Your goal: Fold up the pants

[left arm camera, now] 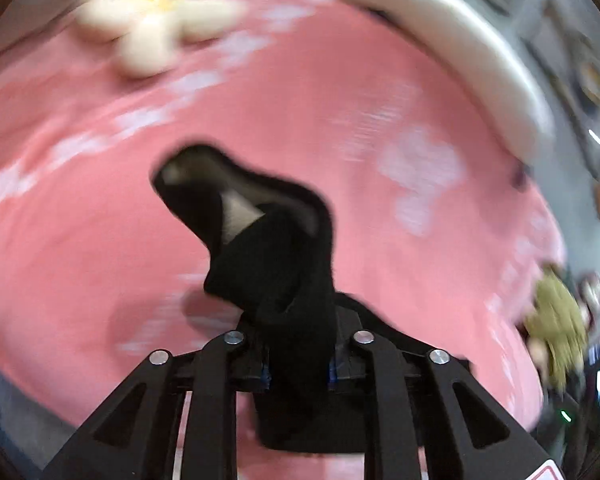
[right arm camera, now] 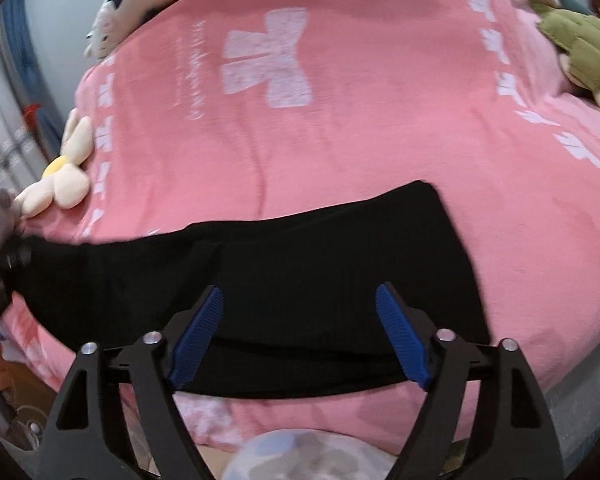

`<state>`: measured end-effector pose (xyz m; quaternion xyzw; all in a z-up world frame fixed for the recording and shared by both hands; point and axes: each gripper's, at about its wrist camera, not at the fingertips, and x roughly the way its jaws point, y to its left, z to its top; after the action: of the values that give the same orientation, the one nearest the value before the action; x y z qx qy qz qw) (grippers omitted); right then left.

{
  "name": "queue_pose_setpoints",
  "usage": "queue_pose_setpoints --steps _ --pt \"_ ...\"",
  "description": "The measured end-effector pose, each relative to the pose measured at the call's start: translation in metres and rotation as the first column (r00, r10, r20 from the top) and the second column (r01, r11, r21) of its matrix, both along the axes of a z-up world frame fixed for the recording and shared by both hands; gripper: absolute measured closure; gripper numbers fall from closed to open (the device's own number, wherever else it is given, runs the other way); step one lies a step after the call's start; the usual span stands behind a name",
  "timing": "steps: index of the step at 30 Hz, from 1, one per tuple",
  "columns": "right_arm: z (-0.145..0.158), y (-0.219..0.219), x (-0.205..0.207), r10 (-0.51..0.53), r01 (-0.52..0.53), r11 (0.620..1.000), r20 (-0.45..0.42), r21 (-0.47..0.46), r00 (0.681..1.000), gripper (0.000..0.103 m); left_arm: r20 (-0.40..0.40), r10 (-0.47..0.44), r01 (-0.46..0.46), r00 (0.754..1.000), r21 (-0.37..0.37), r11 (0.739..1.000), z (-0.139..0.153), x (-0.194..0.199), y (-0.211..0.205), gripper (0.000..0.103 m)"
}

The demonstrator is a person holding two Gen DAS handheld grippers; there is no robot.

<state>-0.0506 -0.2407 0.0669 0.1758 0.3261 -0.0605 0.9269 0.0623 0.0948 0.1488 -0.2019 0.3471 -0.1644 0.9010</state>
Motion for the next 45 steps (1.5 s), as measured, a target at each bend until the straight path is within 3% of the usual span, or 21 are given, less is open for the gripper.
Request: queue_pose_setpoints --steps 3,6,9,15,20,21,22,23,25,28,33,36,41,44,45 --pt "-0.013 0.007 0.008 0.021 -0.021 1.0 -0.05 0.001 0.999 0.022 -0.01 -0.128 0.129 0.992 0.092 0.987 -0.013 -0.001 -0.069 0.005" --pt "-0.018 0.008 0.007 0.052 -0.048 0.997 -0.061 0.055 0.997 0.022 -0.147 -0.158 0.18 0.976 0.15 0.972 -0.057 0.0 -0.102 0.007" --pt "-0.019 0.008 0.01 0.107 -0.1 0.99 -0.062 0.103 0.992 0.021 -0.229 -0.142 0.17 0.963 0.108 0.979 -0.085 -0.011 -0.093 0.007" --pt "-0.035 0.021 0.056 0.246 -0.218 0.932 -0.063 0.29 0.967 0.02 -0.22 -0.029 0.075 0.975 0.205 0.976 -0.087 -0.023 -0.055 0.006" --pt "-0.058 0.057 0.093 0.341 -0.283 0.877 -0.089 0.388 0.936 0.02 -0.217 0.036 0.031 0.975 0.3 0.954 -0.087 -0.026 -0.032 0.006" --pt "-0.063 0.067 0.099 0.364 -0.301 0.867 -0.092 0.397 0.927 0.031 -0.222 0.038 0.032 0.974 0.307 0.951 -0.088 -0.027 -0.028 0.006" --pt "-0.067 0.076 0.103 0.375 -0.309 0.864 -0.1 0.399 0.922 0.04 -0.227 0.041 0.033 0.973 0.312 0.95 -0.091 -0.026 -0.025 0.006" --pt "-0.07 0.082 0.105 0.373 -0.305 0.868 -0.109 0.392 0.921 0.042 -0.232 0.045 0.031 0.972 0.313 0.949 -0.093 -0.026 -0.023 0.006" --pt "-0.066 0.098 0.104 0.358 -0.308 0.901 -0.12 0.305 0.926 0.055 -0.244 0.053 0.028 0.968 0.319 0.947 -0.097 -0.025 -0.018 0.006" --pt "-0.055 0.108 0.101 0.343 -0.307 0.92 -0.125 0.243 0.931 0.07 -0.254 0.061 0.028 0.965 0.331 0.943 -0.101 -0.024 -0.011 0.006" --pt "-0.025 0.126 0.091 0.369 -0.351 0.919 -0.077 0.179 0.926 0.073 -0.266 0.072 0.023 0.961 0.338 0.941 -0.106 -0.023 -0.001 0.006" --pt "-0.034 0.133 0.102 0.358 -0.338 0.929 -0.138 0.151 0.923 0.069 -0.27 0.075 0.021 0.96 0.339 0.941 -0.107 -0.023 0.001 0.006" --pt "-0.043 0.136 0.106 0.347 -0.321 0.932 -0.157 0.169 0.925 0.077 -0.277 0.079 0.024 0.958 0.349 0.937 -0.109 -0.025 0.007 0.006" --pt "-0.02 0.142 0.106 0.377 -0.354 0.918 -0.119 0.18 0.918 0.085 -0.28 0.087 0.019 0.956 0.353 0.935 -0.109 -0.027 0.01 0.006" --pt "0.005 0.142 0.103 0.397 -0.382 0.909 -0.063 0.17 0.916 0.086 -0.281 0.09 0.015 0.955 0.351 0.936 -0.108 -0.027 0.011 0.006"
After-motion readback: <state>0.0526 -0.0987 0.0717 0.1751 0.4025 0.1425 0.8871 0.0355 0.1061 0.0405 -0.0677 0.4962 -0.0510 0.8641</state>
